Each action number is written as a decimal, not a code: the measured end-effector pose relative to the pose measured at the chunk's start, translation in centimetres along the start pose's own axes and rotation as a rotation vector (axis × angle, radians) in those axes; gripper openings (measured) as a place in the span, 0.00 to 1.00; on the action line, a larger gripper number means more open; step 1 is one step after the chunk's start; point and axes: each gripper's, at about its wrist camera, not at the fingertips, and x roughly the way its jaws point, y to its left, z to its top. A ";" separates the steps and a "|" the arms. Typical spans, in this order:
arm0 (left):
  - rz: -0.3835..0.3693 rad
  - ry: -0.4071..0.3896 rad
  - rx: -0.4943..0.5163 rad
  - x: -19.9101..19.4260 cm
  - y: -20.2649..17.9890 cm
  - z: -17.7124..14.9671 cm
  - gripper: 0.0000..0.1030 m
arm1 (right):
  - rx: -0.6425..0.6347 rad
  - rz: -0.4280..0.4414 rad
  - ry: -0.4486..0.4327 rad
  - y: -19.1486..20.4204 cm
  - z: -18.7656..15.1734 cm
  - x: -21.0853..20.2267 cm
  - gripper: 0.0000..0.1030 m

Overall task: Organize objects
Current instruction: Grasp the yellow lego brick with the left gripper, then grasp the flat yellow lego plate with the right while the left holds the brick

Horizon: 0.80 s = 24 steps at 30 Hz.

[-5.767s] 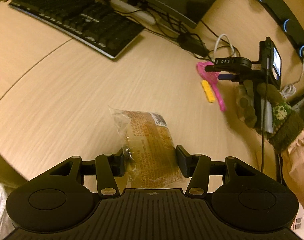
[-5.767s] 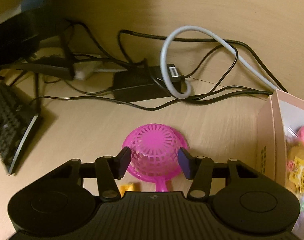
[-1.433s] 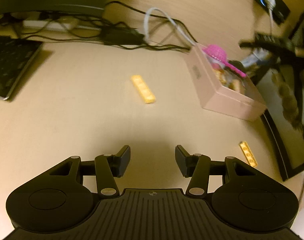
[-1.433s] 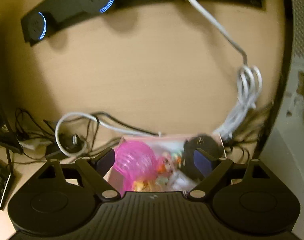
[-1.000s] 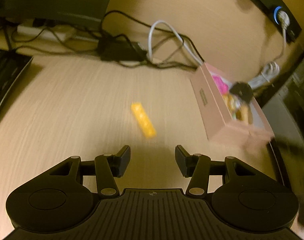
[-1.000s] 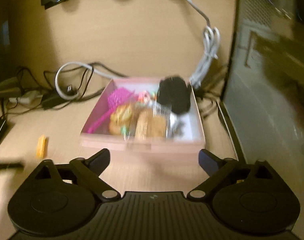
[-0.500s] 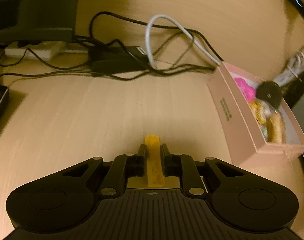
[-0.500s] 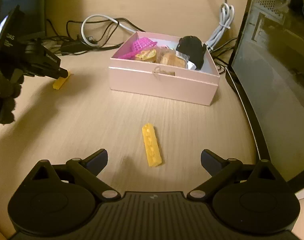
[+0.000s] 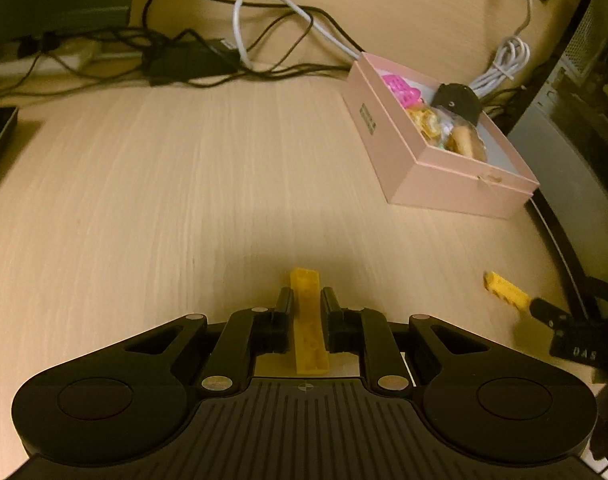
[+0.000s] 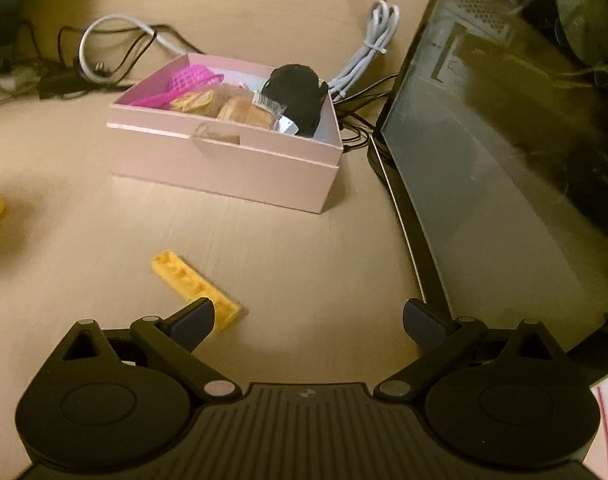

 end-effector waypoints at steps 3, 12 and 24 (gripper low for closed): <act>0.002 0.005 -0.005 -0.4 -0.1 -0.4 0.16 | 0.047 0.135 0.008 0.0 -0.1 -0.6 0.98; 0.015 0.014 0.002 -1.0 -0.2 -1.0 0.16 | -0.022 0.062 0.022 2.0 0.1 1.5 0.71; 0.027 0.011 0.022 -1.3 -0.4 -1.4 0.16 | 0.251 0.204 0.079 2.8 1.7 3.3 0.88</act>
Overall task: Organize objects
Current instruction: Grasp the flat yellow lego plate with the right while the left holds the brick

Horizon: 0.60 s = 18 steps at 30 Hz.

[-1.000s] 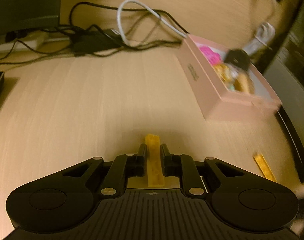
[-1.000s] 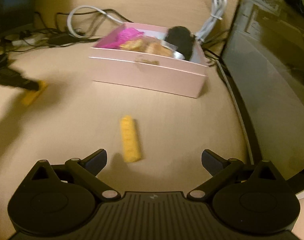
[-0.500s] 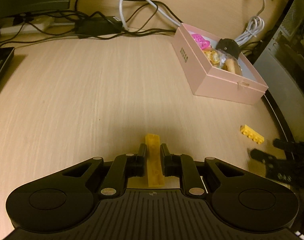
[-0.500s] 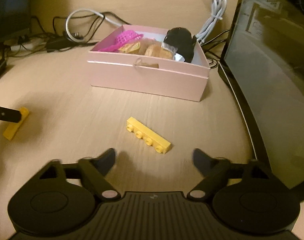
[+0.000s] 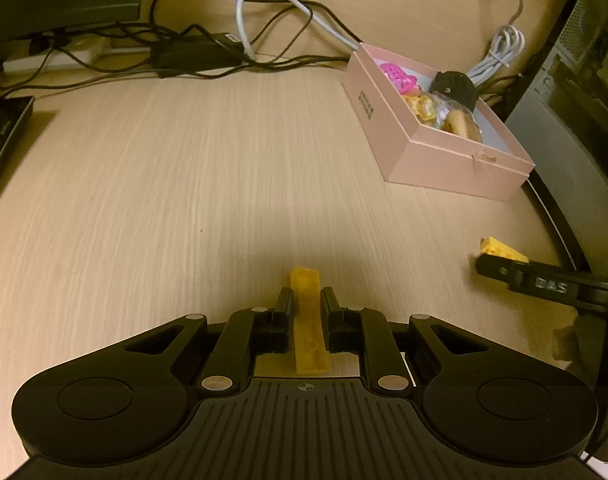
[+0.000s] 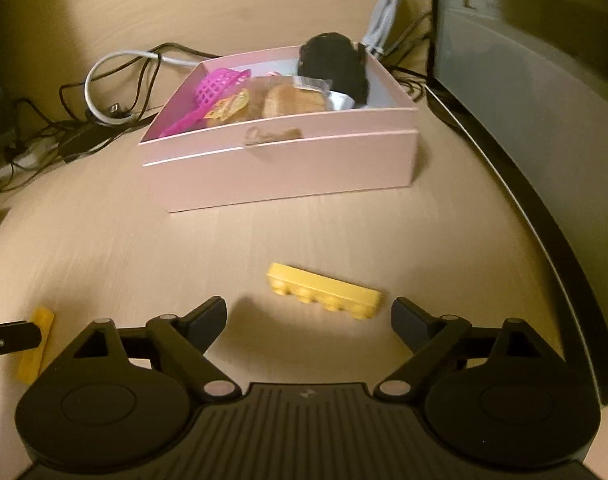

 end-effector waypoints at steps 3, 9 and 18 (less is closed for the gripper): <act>-0.001 0.000 0.000 -0.1 0.1 0.0 0.16 | -0.029 -0.040 -0.017 1.3 0.2 0.7 0.78; -0.014 -0.001 -0.012 0.0 0.3 -0.1 0.16 | -0.103 -0.048 -0.062 2.3 0.8 0.2 0.61; -0.054 -0.009 0.007 0.2 0.4 0.0 0.16 | -0.206 0.022 -0.104 2.3 1.0 -3.3 0.61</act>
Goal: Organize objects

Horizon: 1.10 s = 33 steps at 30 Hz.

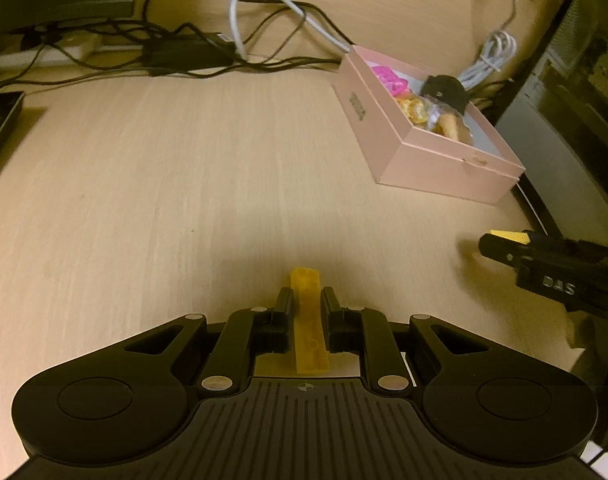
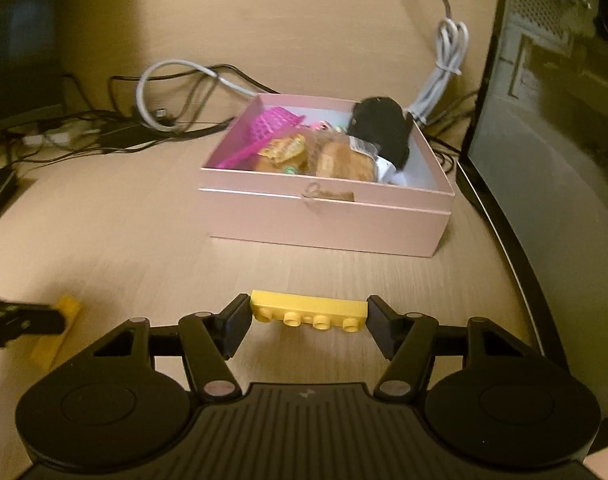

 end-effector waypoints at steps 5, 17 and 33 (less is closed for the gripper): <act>-0.018 0.019 0.074 0.1 -1.3 -0.1 0.10 | -0.091 0.036 -0.030 -0.2 -1.0 -3.2 0.61; -0.192 -0.109 0.151 1.0 -9.0 7.9 0.10 | 0.001 0.000 -0.056 -3.8 -3.1 -7.1 0.61; -0.077 -0.068 0.316 0.4 -8.4 5.7 0.15 | -0.015 0.043 -0.003 -4.6 -4.5 -5.3 0.61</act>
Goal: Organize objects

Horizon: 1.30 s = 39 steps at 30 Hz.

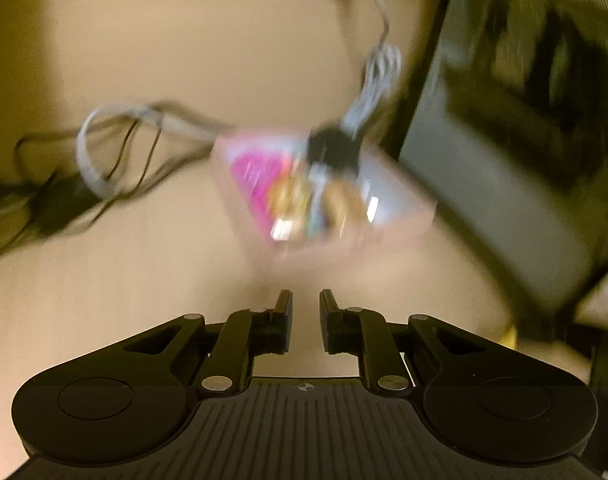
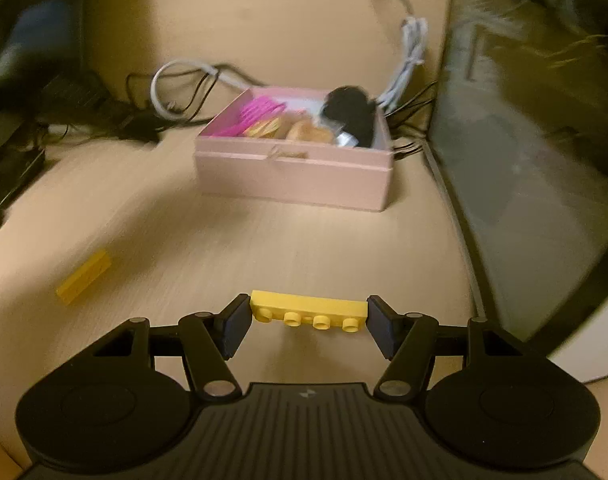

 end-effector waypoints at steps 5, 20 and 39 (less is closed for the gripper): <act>0.049 0.109 -0.018 -1.8 0.6 -5.4 0.16 | -0.069 0.040 0.021 2.3 0.2 1.7 0.61; 0.109 0.123 -0.135 -0.2 1.5 -8.1 0.19 | -0.065 0.051 0.082 3.9 -0.4 3.5 0.81; 0.022 0.133 -0.169 -0.2 1.0 -7.2 0.15 | -0.056 0.068 0.004 2.5 1.0 1.3 0.62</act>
